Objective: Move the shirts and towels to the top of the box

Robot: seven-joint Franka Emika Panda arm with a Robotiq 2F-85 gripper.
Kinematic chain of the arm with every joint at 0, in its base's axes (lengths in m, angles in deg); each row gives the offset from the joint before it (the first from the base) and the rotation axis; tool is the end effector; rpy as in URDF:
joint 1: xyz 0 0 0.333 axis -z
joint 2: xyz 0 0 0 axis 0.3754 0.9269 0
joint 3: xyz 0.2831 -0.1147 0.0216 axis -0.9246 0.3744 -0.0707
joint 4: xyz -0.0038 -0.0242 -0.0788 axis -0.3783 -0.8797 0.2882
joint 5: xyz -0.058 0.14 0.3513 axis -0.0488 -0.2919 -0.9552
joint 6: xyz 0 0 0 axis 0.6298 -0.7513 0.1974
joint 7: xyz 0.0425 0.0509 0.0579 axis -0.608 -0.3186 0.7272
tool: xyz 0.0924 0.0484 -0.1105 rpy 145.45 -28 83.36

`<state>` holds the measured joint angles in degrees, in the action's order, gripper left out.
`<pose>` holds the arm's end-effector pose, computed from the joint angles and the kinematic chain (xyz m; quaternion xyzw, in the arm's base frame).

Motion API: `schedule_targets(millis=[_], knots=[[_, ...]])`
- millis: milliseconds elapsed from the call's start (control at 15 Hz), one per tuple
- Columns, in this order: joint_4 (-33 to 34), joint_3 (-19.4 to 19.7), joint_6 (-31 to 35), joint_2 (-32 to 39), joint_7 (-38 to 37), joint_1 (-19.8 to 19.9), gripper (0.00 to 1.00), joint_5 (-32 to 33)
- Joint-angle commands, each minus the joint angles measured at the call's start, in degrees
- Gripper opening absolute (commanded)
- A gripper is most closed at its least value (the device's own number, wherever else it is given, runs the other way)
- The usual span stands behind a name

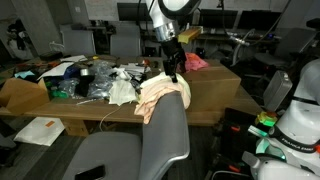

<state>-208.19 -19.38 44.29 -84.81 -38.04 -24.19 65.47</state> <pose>0.4841 0.0302 0.3526 0.9840 -0.0153 -0.1698 0.0525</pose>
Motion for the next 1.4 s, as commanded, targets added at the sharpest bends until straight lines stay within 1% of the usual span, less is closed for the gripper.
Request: schedule_targets(millis=[0,333,733,1333], knots=[[0.4,-0.1,0.4,0.7,5.8,-0.2,1.0,2.5],[0.2,-0.5,2.7,0.7,9.8,-0.7,1.0,5.4],[0.5,-1.0,6.8,2.1,13.1,-1.1,1.0,7.2],[0.1,-0.7,9.8,4.8,15.9,-0.7,1.0,5.9]])
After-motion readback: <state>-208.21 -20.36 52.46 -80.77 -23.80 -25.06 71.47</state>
